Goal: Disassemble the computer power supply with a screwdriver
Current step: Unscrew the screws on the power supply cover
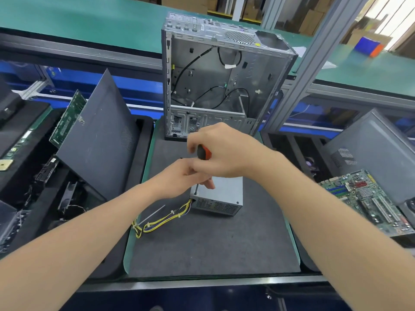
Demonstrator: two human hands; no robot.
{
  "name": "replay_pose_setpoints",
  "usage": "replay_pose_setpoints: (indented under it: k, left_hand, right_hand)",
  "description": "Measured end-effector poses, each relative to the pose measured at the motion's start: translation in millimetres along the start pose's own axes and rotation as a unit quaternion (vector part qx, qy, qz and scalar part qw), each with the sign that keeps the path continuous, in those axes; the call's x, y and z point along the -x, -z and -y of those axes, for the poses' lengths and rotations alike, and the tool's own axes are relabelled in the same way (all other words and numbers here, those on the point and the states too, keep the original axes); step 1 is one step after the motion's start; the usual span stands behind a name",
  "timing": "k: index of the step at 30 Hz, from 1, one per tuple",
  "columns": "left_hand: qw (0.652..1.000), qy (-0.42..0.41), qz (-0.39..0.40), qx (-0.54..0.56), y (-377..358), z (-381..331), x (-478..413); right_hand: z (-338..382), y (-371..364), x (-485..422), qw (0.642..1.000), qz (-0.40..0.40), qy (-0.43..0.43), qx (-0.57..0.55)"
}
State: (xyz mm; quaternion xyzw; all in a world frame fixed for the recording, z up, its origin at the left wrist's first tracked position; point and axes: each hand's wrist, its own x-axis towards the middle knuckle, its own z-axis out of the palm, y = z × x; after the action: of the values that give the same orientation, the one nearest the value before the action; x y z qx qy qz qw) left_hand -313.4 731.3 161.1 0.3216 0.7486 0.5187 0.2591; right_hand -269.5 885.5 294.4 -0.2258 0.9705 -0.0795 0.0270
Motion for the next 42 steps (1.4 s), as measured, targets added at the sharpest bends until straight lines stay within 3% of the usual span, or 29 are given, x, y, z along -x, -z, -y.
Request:
replay_pose_setpoints:
  k: [4,7,10,13,15,17,26,28,30,32,37,42]
  left_hand:
    - [1.0,-0.005,-0.011,-0.02,-5.8,-6.7,1.3]
    - [0.999,-0.013,-0.029,-0.027,-8.6,-5.5,-2.7]
    - [1.0,-0.003,-0.029,-0.011,-5.3,-2.1,-3.8]
    - [1.0,0.008,-0.012,0.001,-0.4,1.2,-3.4]
    - [1.0,0.008,-0.008,-0.003,1.9,-0.4,-1.7]
    - [1.0,0.008,-0.008,-0.008,3.3,-2.8,0.4]
    - [0.999,-0.001,-0.03,0.009,4.8,1.3,5.2]
    - [0.999,-0.004,-0.034,-0.001,6.1,2.7,4.0]
    - [0.999,-0.002,-0.037,0.011,6.8,4.1,3.2]
    - [0.999,0.004,-0.03,0.017,6.7,5.5,2.7]
    - [1.0,0.001,-0.03,-0.006,5.1,8.0,1.5]
    - [0.999,-0.011,-0.038,0.017,10.0,8.3,3.1]
  right_hand:
    - [26.1,-26.7,-9.1,0.966,-0.111,-0.21,0.099]
    - [25.9,-34.8,-17.3,0.948,-0.132,-0.265,0.116]
    - [17.0,-32.5,-21.9,0.965,-0.103,-0.215,0.114]
    - [3.8,-16.4,-19.5,0.997,-0.007,-0.064,0.043]
    - [-11.5,-3.4,-15.4,0.998,0.044,0.045,0.024]
    - [-25.4,5.0,-12.6,0.994,0.062,0.087,0.01]
    - [-18.9,7.0,-2.6,0.995,0.066,0.078,-0.02]
    - [-7.2,0.8,-0.3,0.999,0.023,0.007,0.045]
    - [6.6,-6.5,-0.9,0.985,-0.041,-0.118,0.122]
    - [16.4,-12.7,-4.7,0.971,-0.061,-0.183,0.14]
    - [11.8,-14.6,-10.4,0.985,-0.054,-0.139,0.09]
    - [6.1,-3.2,-11.3,0.997,0.025,-0.074,0.017]
